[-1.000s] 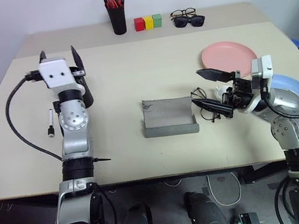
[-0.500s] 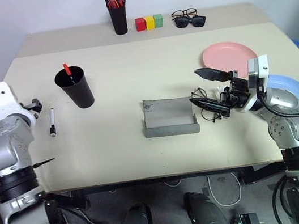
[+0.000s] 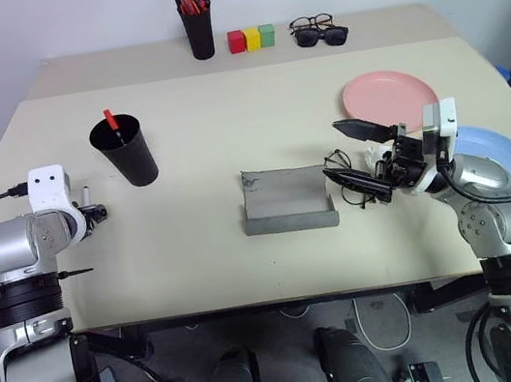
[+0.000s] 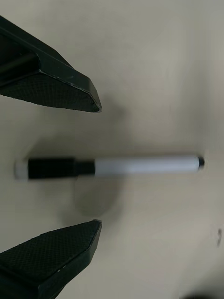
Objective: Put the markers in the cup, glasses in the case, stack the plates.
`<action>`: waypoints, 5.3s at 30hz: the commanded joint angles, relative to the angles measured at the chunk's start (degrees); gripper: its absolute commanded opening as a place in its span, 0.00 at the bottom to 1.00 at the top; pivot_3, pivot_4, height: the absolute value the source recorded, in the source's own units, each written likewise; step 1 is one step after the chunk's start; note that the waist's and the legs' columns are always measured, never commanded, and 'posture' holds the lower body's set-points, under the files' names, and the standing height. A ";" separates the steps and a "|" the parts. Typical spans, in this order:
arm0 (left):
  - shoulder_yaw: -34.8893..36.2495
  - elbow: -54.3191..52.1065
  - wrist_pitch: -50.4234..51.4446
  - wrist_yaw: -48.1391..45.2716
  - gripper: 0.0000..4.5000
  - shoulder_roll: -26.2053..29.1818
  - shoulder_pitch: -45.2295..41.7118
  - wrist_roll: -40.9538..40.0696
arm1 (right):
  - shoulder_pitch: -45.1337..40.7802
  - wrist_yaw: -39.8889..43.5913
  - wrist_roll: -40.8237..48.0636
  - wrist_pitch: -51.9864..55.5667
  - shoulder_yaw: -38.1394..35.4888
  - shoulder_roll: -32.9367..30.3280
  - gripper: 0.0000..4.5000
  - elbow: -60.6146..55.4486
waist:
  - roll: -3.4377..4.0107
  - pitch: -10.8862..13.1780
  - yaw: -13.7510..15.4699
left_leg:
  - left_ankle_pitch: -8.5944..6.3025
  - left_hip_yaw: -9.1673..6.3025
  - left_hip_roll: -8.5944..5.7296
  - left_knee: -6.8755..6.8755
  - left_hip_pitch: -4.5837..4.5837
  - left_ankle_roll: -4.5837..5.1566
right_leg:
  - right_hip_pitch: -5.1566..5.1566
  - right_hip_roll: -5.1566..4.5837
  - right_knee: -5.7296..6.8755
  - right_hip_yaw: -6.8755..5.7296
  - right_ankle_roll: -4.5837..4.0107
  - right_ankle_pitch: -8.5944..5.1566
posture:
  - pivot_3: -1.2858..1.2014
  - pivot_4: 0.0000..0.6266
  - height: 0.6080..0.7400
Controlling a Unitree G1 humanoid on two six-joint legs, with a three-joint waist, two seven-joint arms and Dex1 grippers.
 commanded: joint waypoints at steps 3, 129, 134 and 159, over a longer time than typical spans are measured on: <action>2.11 2.01 2.72 0.66 0.83 0.98 -3.53 1.02 | -0.05 -0.25 0.73 -0.66 -0.82 -0.04 1.00 -2.11 | 0.00 0.00 0.14 | 0.00 0.00 0.00 0.00 0.00 0.00 | 0.00 0.00 0.00 0.00 0.00 0.00 | 0.52 0.24 1.00; -19.58 -21.04 -37.83 -34.51 0.99 -14.60 4.53 -12.65 | 23.19 -6.61 -0.81 4.87 -12.31 -12.63 1.00 -14.25 | -0.08 -0.03 0.29 | 0.06 0.06 0.01 0.05 -0.02 -0.10 | 0.04 0.01 -0.10 0.04 -0.25 -0.10 | 0.52 0.24 1.00; -22.87 -19.18 -37.62 -45.49 0.99 -8.52 4.93 -12.17 | 32.40 -7.02 -2.48 3.98 -17.38 -13.61 1.00 -17.40 | -0.07 -0.04 0.40 | 0.06 0.06 0.01 0.07 -0.04 -0.10 | 0.04 0.00 -0.13 0.05 -0.29 -0.12 | 0.52 0.24 1.00; -37.57 11.93 -56.56 -72.79 0.99 -10.43 -12.73 5.23 | 55.73 -13.53 -0.64 3.63 -31.88 -5.55 1.00 -32.38 | -0.09 -0.04 0.66 | 0.02 0.09 0.04 0.11 -0.12 -0.04 | 0.00 -0.05 -0.22 0.06 -0.41 -0.22 | 0.52 0.24 1.00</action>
